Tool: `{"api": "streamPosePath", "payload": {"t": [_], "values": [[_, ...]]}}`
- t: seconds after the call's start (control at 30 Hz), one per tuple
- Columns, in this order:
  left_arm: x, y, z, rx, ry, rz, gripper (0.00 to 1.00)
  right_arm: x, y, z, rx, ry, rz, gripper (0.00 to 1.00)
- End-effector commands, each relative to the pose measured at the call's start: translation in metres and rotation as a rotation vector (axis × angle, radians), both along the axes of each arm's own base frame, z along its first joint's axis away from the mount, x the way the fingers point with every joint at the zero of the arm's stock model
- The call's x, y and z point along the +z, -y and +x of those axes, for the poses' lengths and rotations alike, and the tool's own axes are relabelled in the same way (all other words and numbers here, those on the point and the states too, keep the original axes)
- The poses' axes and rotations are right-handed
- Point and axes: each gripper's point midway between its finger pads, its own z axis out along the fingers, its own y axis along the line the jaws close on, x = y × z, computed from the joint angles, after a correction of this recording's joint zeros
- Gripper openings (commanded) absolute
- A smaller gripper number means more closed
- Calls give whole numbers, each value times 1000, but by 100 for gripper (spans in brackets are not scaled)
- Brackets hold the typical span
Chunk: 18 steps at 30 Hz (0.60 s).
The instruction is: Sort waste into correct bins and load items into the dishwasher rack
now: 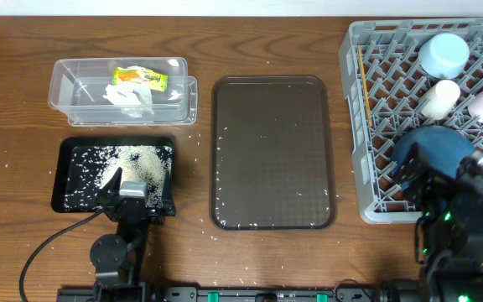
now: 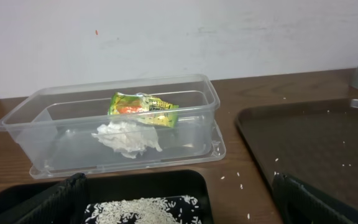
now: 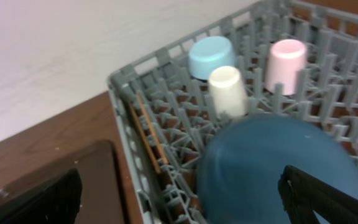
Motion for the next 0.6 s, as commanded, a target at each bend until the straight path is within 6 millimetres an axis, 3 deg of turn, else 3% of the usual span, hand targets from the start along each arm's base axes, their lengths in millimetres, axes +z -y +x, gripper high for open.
{"api": "streamPosePath", "payload": {"t": [0.0,0.2,0.57], "values": [[-16,2,-1,-11,-46,3,96,-14,-11,-5,48,47,-10,99],[-16,2,-1,-11,-46,3,96,-25,-31,-9,156,170,-87,99],[-16,2,-1,-11,-46,3,96,-52,-33,-8,163,287,-77,99]]}}
